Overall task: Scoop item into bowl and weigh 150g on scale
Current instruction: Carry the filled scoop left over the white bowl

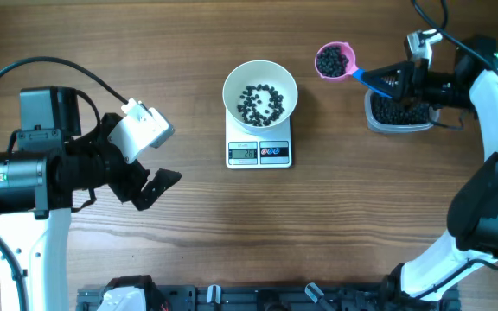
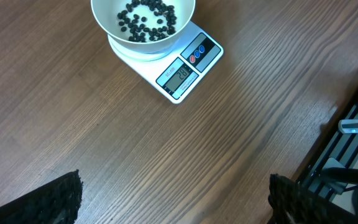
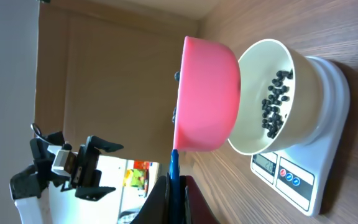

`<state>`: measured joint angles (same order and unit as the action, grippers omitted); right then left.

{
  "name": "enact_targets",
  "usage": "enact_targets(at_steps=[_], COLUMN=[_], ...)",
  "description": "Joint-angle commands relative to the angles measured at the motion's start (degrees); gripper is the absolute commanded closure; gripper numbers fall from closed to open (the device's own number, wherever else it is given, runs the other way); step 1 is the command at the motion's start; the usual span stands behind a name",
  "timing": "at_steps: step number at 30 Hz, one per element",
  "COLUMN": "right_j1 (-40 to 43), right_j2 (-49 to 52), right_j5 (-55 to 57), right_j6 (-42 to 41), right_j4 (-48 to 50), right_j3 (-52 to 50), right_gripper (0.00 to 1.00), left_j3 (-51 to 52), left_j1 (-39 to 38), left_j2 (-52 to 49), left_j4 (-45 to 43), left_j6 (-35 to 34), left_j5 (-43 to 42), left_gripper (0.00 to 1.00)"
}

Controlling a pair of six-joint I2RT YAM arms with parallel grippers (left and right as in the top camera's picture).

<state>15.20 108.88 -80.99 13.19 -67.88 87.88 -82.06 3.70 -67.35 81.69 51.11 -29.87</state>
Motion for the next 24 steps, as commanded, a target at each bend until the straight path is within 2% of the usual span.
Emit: enact_targets(at_steps=[1, 8, 13, 19, 24], right_j1=[-1.40, -5.81, -9.81, -13.99, -17.05], right_j2=[1.05, 1.05, 1.05, 1.05, 1.05], right_j5=[-3.17, -0.46, 6.32, 15.76, 19.47], right_j6=[0.02, -7.21, -11.91, -11.89, -11.89], right_j4=[0.72, 8.26, 14.99, 18.62, 21.44], right_j3=[-0.22, -0.22, -0.22, -0.22, -0.22], right_gripper=[0.96, 0.96, 0.96, 0.96, 0.96], left_j3=[0.31, 0.31, 0.31, 0.31, 0.31], left_j1=[-0.22, -0.22, -0.22, -0.22, -0.22], left_j2=[-0.15, -0.15, -0.15, -0.15, -0.15], left_j4=[0.02, 0.02, 0.02, 0.02, 0.02], left_j6=[-0.55, -0.55, -0.55, -0.57, -0.55], left_j5=[0.11, 0.11, 0.11, 0.11, 0.11], left_gripper=[0.00, 0.00, 0.00, 0.00, 0.00])
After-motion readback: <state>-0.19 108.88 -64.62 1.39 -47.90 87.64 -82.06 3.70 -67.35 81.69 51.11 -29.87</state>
